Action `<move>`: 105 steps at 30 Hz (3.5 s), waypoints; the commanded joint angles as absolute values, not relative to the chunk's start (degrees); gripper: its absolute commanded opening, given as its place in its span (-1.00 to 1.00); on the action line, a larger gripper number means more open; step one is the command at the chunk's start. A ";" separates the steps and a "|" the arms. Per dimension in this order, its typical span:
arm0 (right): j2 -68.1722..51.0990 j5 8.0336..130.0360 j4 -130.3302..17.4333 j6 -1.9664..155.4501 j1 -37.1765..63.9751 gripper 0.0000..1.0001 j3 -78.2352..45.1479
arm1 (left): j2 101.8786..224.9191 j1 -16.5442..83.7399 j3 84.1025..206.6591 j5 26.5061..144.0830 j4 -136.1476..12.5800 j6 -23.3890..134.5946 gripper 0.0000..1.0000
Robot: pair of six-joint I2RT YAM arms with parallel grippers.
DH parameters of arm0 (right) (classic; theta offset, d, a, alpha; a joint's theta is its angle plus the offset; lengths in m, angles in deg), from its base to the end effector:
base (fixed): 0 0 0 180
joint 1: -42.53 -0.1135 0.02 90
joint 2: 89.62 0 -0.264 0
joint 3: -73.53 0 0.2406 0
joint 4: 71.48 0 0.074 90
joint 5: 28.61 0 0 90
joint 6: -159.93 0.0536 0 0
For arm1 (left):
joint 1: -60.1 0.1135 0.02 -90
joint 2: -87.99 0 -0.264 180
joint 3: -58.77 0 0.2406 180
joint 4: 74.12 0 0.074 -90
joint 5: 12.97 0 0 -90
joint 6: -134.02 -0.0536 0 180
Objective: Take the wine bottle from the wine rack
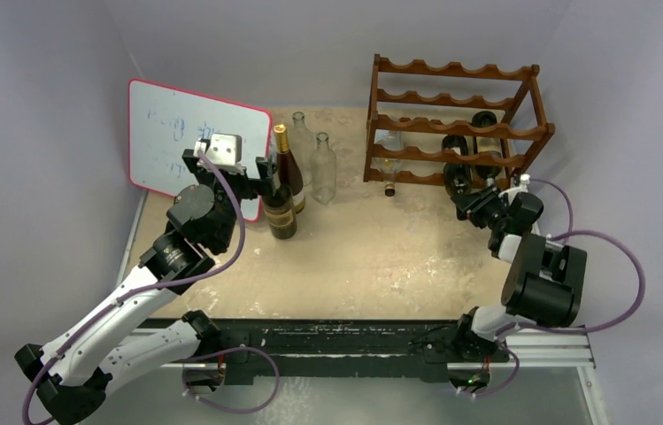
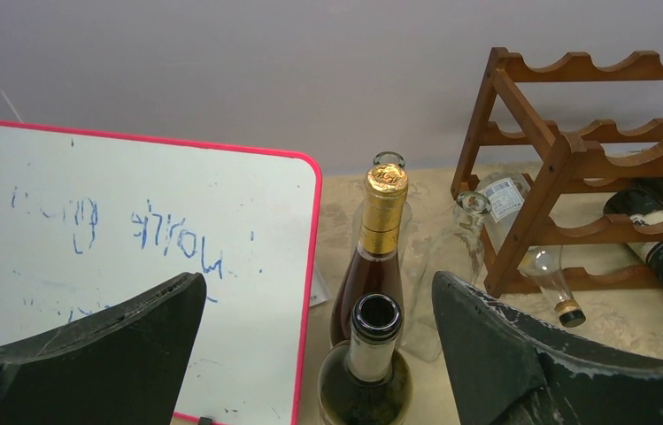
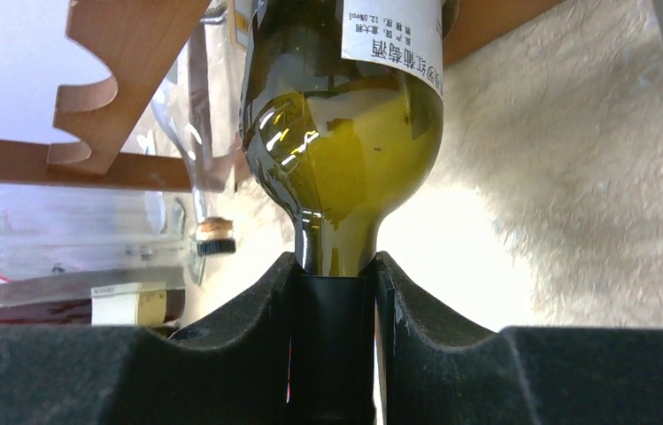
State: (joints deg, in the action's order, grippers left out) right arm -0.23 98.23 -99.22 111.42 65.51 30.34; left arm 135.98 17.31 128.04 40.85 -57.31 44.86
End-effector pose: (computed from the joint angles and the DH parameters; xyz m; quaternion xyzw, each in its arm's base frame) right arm 0.2838 -0.0854 0.1668 0.2544 0.7497 0.3422 0.5061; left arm 0.1568 -0.1021 0.4061 0.0182 0.6843 -0.0636 0.7262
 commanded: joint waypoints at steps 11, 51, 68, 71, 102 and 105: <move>-29.64 91.85 -71.89 104.57 64.82 -1.00 32.19 | 135.54 17.54 128.67 41.78 -59.69 45.32 0.96; -46.97 94.98 -28.55 95.55 63.06 -1.00 15.59 | 138.35 17.47 128.97 45.38 -59.25 45.49 0.88; -41.50 96.68 -19.02 87.06 53.41 -1.00 8.64 | 141.80 17.51 129.91 63.46 -59.70 47.14 0.80; -40.51 97.79 -18.28 86.19 51.50 -1.00 8.04 | 143.57 17.43 130.37 68.84 -59.68 48.07 0.78; -34.81 103.32 -13.60 79.58 37.19 -1.00 1.63 | 170.51 -14.77 140.93 58.20 -51.69 23.82 0.87; -34.21 103.35 -13.65 79.51 36.38 -1.00 1.53 | 173.47 -15.40 141.90 58.07 -53.37 20.85 0.87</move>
